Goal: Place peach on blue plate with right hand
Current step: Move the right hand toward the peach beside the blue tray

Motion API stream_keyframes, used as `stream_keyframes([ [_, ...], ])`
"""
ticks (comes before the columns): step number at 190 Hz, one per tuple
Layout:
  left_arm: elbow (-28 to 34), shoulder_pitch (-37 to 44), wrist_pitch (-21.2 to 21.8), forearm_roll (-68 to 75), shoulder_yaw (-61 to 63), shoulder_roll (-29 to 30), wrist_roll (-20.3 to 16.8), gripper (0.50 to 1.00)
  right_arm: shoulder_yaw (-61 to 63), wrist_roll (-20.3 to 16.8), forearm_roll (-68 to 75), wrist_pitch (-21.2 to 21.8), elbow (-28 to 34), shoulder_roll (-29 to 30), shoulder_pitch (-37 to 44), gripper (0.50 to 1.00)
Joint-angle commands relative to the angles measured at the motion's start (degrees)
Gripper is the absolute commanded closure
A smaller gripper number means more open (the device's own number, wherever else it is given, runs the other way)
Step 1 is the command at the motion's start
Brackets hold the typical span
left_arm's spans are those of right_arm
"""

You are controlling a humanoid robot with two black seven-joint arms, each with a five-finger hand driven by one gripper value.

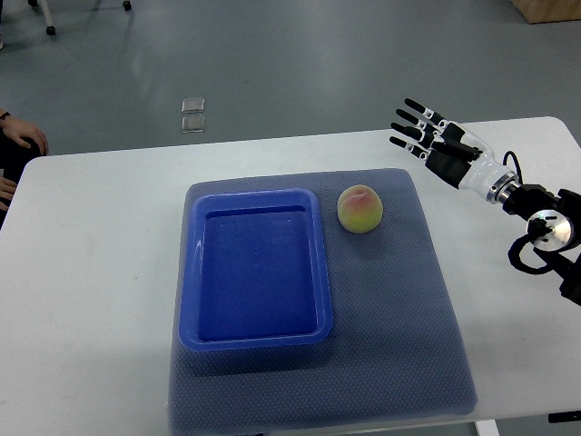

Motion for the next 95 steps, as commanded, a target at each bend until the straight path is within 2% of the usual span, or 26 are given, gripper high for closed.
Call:
stream_keyframes([
  [1, -0.2, 0.0, 0.0, 0.1, 0.1, 0.0, 0.0, 0.500, -0.2, -0.1, 0.0, 0.1, 0.0, -0.2, 0.1, 0.570],
  [40, -0.2, 0.0, -0.1, 0.1, 0.0, 0.0, 0.0, 0.500, -0.5, 0.0, -3.9, -0.7, 0.0, -0.2, 0.1, 0.568],
  [95, -0.1, 0.0, -0.1, -0.1, -0.1, 0.0, 0.0, 0.500, -0.1, 1.0, -20.4, -0.4, 0.0, -2.1, 3.1, 0.570],
])
